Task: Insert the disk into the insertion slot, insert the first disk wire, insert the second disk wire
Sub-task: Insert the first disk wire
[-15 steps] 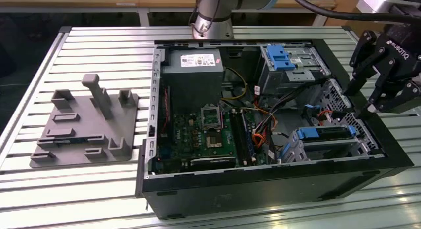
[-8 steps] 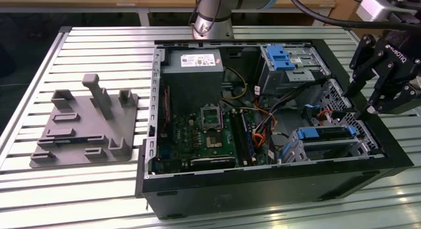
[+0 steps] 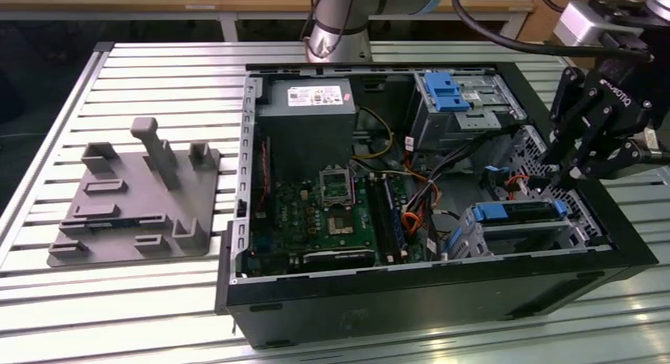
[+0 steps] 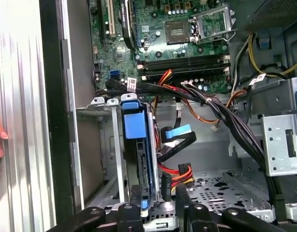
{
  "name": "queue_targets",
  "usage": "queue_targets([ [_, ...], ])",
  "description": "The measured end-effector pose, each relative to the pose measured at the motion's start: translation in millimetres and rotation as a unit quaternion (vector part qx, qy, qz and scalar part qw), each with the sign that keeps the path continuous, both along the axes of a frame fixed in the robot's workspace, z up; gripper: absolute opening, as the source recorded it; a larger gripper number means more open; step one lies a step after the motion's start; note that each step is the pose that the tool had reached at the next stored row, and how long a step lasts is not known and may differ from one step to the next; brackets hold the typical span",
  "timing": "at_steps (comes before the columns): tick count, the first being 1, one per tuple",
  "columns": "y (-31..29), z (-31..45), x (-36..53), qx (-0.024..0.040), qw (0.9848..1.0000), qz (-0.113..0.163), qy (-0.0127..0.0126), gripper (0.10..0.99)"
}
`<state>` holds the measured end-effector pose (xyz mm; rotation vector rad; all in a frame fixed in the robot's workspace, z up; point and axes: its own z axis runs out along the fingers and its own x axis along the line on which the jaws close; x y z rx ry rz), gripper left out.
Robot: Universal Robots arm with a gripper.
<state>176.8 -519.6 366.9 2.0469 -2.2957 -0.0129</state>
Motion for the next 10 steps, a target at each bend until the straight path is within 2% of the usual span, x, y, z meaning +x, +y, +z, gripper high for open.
queue_targets([
  [2,0.0,-1.9,0.0,-0.0001,0.9999,0.01,0.0022,0.408],
  [5,0.1,-4.4,0.0,-0.0007,0.9994,0.034,0.0039,0.408],
  [7,0.6,-6.1,0.0,-0.0014,0.9992,0.039,0.0038,0.408],
  [10,3.2,-8.8,-0.1,-0.0022,0.9993,0.036,0.0025,0.408],
])
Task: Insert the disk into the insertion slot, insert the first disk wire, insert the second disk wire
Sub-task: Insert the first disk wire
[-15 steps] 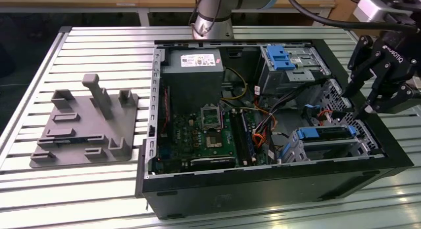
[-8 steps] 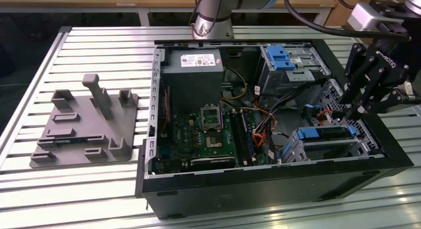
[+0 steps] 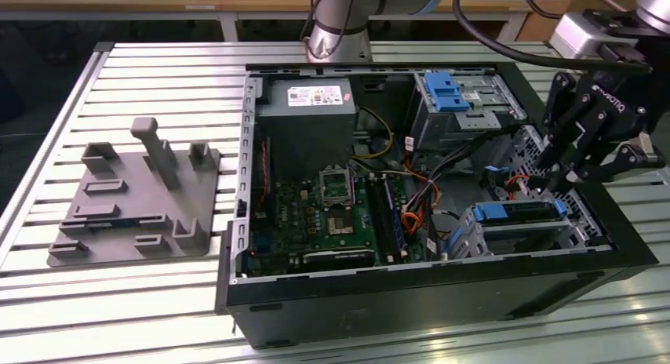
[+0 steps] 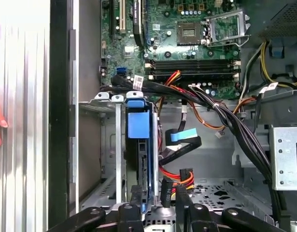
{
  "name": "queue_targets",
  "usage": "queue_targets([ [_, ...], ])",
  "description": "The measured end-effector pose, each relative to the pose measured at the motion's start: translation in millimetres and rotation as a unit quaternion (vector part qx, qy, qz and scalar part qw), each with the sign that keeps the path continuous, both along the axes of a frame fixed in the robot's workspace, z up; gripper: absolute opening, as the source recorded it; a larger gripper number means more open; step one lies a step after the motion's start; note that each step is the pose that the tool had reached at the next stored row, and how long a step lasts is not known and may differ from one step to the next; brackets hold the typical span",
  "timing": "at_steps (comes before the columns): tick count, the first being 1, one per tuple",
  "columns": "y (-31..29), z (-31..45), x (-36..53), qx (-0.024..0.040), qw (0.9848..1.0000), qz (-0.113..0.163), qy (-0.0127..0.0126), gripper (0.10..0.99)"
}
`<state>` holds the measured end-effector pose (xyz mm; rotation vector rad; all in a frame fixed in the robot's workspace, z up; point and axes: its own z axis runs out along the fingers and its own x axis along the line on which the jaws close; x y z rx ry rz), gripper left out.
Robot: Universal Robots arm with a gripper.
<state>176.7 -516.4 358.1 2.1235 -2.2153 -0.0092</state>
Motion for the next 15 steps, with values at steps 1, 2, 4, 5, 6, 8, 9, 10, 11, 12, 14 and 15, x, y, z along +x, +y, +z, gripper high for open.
queue_targets([
  [1,0.4,-1.1,0.0,0.0,1.0,-0.003,-0.0004,0.408],
  [2,0.7,-2.1,-0.1,-0.0003,1.0,-0.006,-0.0006,0.408],
  [4,1.5,-3.9,-0.2,-0.0018,0.9999,-0.012,-0.0006,0.408],
  [5,2.3,-4.7,-0.2,-0.0026,0.9999,-0.014,-0.0006,0.408],
  [6,3.4,-5.3,-0.1,-0.0032,0.9999,-0.016,-0.0007,0.408],
  [8,7.3,-6.4,0.1,-0.0043,0.9998,-0.017,-0.0007,0.408],
  [9,9.7,-7.0,0.5,-0.0047,0.9998,-0.017,-0.0007,0.408],
  [10,12.3,-7.6,1.0,-0.0052,0.9998,-0.018,-0.0007,0.408],
  [11,13.8,-8.0,1.7,-0.0059,0.9998,-0.018,-0.0007,0.392],
  [12,14.0,-8.5,2.9,-0.0063,0.9998,-0.018,-0.0006,0.392],
  [14,14.0,-9.3,4.6,-0.0077,0.9998,-0.018,-0.0005,0.322],
  [15,14.1,-9.6,5.2,-0.0085,0.9998,-0.019,-0.0004,0.322],
])
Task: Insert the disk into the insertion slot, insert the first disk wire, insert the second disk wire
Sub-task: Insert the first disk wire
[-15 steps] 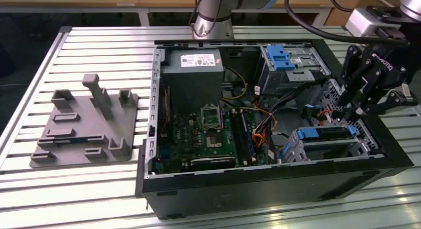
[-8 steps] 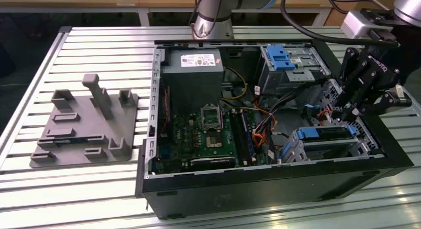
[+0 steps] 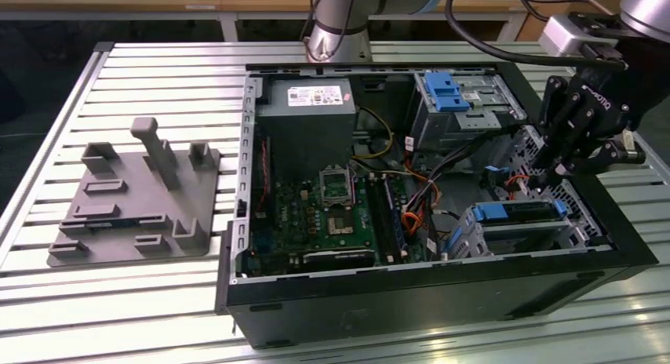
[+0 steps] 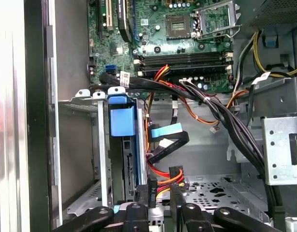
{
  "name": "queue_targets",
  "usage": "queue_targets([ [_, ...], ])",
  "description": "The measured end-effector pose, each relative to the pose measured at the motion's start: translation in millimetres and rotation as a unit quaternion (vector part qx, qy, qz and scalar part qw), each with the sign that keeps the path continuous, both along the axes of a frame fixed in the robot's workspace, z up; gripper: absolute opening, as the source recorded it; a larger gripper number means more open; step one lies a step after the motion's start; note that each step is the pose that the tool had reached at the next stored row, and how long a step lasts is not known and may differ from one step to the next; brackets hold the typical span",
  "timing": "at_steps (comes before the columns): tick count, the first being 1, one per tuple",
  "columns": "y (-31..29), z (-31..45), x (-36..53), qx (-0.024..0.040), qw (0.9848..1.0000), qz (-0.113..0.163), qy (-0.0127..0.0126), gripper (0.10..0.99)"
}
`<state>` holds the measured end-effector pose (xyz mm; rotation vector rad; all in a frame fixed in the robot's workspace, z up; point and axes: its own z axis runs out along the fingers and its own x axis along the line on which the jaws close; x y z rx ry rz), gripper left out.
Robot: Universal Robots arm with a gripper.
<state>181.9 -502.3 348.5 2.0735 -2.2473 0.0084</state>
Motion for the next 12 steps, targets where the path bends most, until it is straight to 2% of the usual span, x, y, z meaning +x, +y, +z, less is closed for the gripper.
queue_targets([
  [12,-0.9,-3.3,-2.2,-0.002,0.9998,-0.02,0.0001,0.322],
])
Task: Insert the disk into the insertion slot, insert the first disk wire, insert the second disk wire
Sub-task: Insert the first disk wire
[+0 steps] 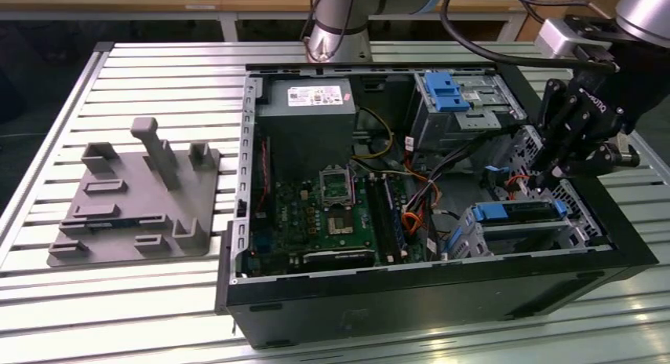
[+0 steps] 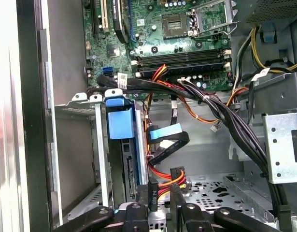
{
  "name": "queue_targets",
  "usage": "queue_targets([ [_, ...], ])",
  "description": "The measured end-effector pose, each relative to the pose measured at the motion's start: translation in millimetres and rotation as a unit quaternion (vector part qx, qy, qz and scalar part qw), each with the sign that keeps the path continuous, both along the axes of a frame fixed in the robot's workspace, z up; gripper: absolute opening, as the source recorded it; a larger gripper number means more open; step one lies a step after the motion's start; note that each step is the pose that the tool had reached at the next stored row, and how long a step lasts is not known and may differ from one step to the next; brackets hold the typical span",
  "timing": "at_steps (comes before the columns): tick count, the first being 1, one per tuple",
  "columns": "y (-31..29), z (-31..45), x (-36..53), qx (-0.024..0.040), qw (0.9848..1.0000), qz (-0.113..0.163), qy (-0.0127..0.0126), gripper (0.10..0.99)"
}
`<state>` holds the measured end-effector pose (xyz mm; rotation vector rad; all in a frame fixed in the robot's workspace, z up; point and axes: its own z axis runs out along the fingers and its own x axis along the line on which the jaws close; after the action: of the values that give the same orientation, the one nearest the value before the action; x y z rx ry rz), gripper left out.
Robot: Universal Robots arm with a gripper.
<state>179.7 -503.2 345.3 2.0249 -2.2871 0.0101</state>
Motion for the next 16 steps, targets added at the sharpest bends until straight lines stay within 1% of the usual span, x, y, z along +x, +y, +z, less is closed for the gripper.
queue_targets([
  [6,-4.9,-0.1,-0.3,0.0004,1.0,-0.006,0.0,0.322],
  [10,-5.3,-0.3,-1.3,0.0032,1.0,-0.008,-0.0001,0.322],
  [16,-5.3,-0.6,-1.4,0.0041,1.0,-0.009,-0.0002,0.322],
])
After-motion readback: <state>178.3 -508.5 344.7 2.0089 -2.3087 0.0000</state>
